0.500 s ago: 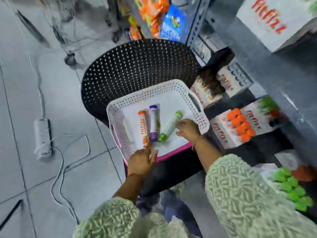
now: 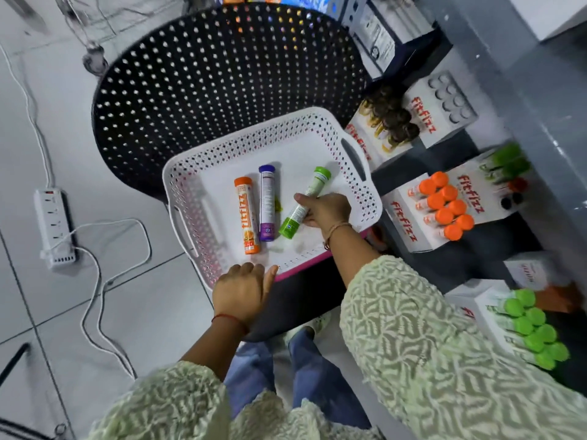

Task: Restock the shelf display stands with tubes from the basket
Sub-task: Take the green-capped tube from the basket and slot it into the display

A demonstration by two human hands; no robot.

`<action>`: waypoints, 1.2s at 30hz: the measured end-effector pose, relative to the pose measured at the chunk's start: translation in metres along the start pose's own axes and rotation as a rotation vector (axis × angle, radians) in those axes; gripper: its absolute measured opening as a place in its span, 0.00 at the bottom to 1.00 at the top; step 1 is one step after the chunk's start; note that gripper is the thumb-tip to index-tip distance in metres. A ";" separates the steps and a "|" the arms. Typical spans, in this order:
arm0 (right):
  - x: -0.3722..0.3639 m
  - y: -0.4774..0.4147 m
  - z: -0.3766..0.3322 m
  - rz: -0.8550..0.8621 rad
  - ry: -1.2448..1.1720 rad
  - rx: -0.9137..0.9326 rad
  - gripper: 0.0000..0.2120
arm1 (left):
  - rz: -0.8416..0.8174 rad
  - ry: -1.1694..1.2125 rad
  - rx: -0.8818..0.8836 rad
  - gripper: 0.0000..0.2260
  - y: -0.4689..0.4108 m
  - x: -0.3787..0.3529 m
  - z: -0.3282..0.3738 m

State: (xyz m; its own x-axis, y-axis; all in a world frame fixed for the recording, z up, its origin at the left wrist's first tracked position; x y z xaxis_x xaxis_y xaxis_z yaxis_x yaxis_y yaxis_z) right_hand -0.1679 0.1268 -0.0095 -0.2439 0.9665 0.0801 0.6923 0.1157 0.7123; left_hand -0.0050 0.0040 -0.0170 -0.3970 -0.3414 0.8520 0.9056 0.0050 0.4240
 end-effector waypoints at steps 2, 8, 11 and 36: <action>0.008 0.011 -0.007 -0.014 -0.030 0.053 0.11 | -0.023 0.024 0.004 0.26 0.001 0.000 0.000; 0.049 0.061 -0.027 0.040 -0.067 0.248 0.07 | 0.006 0.167 -0.086 0.27 0.002 0.005 0.004; 0.078 0.091 -0.029 0.174 -0.105 0.346 0.10 | 0.084 0.189 -0.239 0.33 -0.003 0.011 0.023; 0.375 0.417 0.033 1.000 -0.169 0.676 0.11 | 0.153 -0.014 -1.191 0.32 0.072 0.019 0.448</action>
State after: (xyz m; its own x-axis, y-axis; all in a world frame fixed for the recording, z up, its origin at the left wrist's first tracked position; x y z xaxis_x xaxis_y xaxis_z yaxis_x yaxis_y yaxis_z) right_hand 0.0516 0.5452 0.2948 0.6560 0.7095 0.2574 0.7504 -0.6495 -0.1222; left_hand -0.0138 0.4194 0.1672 -0.2684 -0.4028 0.8751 0.5097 -0.8302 -0.2258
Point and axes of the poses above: each hand's wrist, its own y-axis away from the middle knuckle, its own x-axis out of the back of the hand, z = x × y, the point moved 1 cm from there along -y, towards the middle knuckle, and after that the axes turned 13 degrees about -z, right-handed, at the moved point
